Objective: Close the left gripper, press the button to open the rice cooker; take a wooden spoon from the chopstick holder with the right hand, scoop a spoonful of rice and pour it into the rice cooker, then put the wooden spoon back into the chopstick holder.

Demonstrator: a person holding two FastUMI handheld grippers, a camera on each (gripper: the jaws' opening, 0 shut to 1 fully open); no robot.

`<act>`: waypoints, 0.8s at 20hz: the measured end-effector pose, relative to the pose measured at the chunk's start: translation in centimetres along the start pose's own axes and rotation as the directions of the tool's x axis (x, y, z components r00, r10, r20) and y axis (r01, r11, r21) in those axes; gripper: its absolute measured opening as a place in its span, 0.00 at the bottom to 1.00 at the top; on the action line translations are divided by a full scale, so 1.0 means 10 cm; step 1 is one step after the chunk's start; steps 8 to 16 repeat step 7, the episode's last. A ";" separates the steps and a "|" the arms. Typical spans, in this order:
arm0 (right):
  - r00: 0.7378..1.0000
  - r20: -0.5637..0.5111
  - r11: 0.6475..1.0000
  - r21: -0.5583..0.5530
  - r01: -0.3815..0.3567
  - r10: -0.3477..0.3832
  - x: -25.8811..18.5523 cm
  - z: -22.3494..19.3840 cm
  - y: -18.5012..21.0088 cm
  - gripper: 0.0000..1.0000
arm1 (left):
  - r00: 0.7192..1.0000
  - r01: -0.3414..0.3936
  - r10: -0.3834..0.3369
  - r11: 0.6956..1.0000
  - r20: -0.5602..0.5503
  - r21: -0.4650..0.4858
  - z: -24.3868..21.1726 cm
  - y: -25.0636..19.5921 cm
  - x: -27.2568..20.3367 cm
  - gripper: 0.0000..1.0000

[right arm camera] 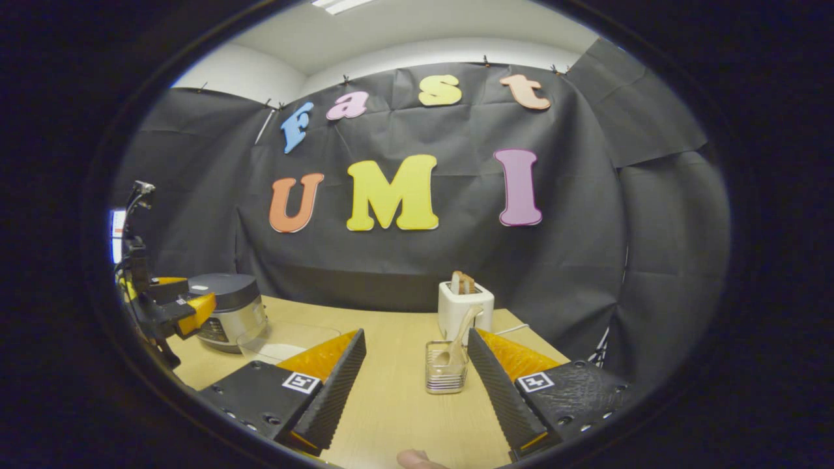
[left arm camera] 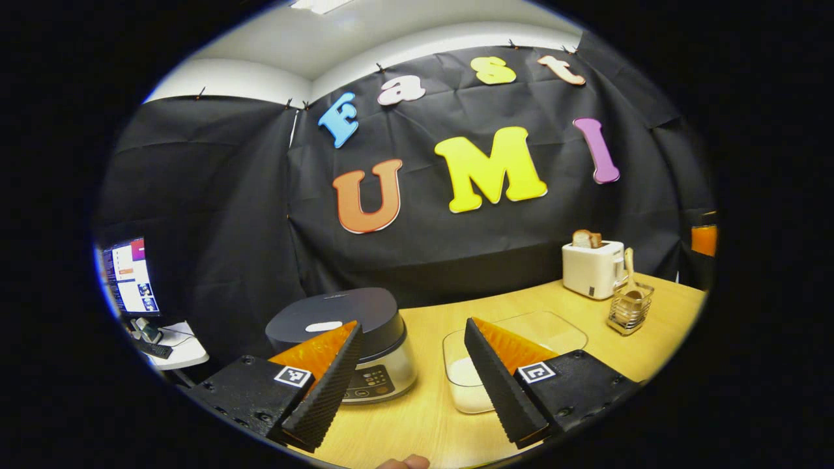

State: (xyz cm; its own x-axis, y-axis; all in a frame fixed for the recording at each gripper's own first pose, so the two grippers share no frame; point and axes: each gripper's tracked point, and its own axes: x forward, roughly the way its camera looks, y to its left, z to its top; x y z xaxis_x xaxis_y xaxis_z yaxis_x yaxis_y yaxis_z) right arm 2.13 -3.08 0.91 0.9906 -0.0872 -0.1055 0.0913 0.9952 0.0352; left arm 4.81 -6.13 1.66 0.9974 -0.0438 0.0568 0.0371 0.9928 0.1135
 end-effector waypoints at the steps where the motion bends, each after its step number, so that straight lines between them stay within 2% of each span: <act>1: 1.000 0.004 1.000 -0.001 0.004 -0.004 -0.04 0.00 0.00 0.94 | 1.000 0.018 -0.018 1.000 0.012 -0.025 0.03 -0.08 -0.11 0.98; 5: 1.000 0.017 1.000 0.011 -0.002 0.002 -0.18 -0.02 0.04 0.94 | 0.995 0.071 -0.064 0.994 0.083 -0.082 0.17 -0.25 -0.47 0.99; 6: 1.000 0.017 1.000 0.015 -0.001 0.001 -0.21 -0.05 0.04 0.94 | 0.995 0.076 -0.069 0.993 0.078 -0.095 0.13 -0.27 -0.54 0.95; 7: 1.000 0.018 1.000 0.014 -0.006 0.005 -0.23 -0.08 0.06 0.94 | 0.994 0.087 -0.079 0.990 0.074 -0.109 0.08 -0.30 -0.61 0.99; 16: 1.000 0.018 1.000 0.014 -0.006 0.005 -0.23 -0.08 0.06 0.94 | 0.994 0.087 -0.079 0.990 0.074 -0.109 0.08 -0.30 -0.61 0.99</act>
